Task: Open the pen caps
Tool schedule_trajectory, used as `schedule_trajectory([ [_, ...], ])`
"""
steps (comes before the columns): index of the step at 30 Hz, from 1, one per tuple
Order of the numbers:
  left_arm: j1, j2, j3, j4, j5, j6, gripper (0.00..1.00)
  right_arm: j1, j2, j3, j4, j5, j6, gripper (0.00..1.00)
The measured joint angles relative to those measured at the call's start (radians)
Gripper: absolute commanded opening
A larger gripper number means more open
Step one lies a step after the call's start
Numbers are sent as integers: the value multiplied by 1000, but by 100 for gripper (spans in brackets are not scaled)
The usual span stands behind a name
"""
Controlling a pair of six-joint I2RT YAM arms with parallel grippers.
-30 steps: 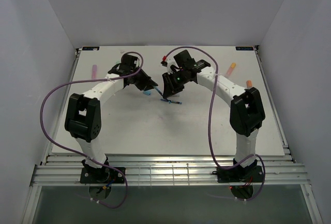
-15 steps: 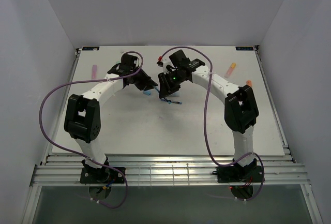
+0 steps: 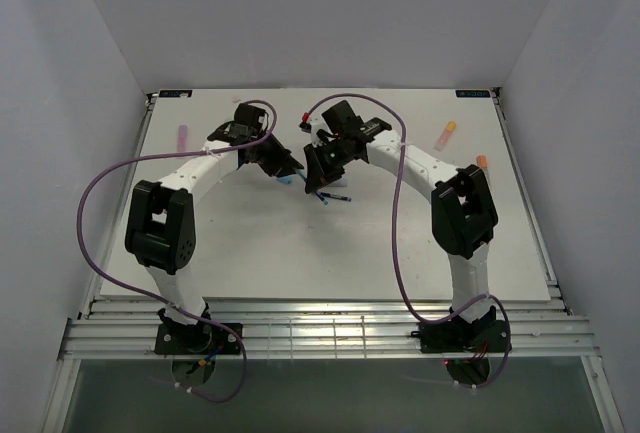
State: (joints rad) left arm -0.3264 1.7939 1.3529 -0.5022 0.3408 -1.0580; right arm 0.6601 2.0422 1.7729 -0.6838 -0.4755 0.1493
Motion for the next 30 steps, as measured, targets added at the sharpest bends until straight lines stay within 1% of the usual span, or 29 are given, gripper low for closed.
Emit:
schedule_trajectory([
  [4,27,49,67,-56,24,23,0,14,-66,-122,74,25,-3,8],
  [7,92,78,142,-40,10,37,0,29,-166,-301,56,25,-5,8],
  [9,140,78,164,-27,-3,48,0,37,-226,-406,43,24,-3,8],
  [12,199,71,165,-17,-23,60,0,47,-281,-480,35,27,-9,8],
  [14,207,62,143,-9,-26,64,0,48,-287,-475,39,37,-32,8],
  [16,198,37,87,-6,-26,63,0,48,-279,-450,29,58,-74,8],
  [21,168,-48,-104,-23,-16,50,0,47,-191,-288,-13,134,-246,8],
  [23,161,-72,-151,-38,-17,40,0,47,-163,-257,-18,163,-301,8],
  [26,146,-106,-190,-63,-27,21,0,47,-111,-223,-26,197,-371,8],
  [30,121,-127,-200,-68,-46,0,0,47,-43,-203,-26,220,-443,8],
])
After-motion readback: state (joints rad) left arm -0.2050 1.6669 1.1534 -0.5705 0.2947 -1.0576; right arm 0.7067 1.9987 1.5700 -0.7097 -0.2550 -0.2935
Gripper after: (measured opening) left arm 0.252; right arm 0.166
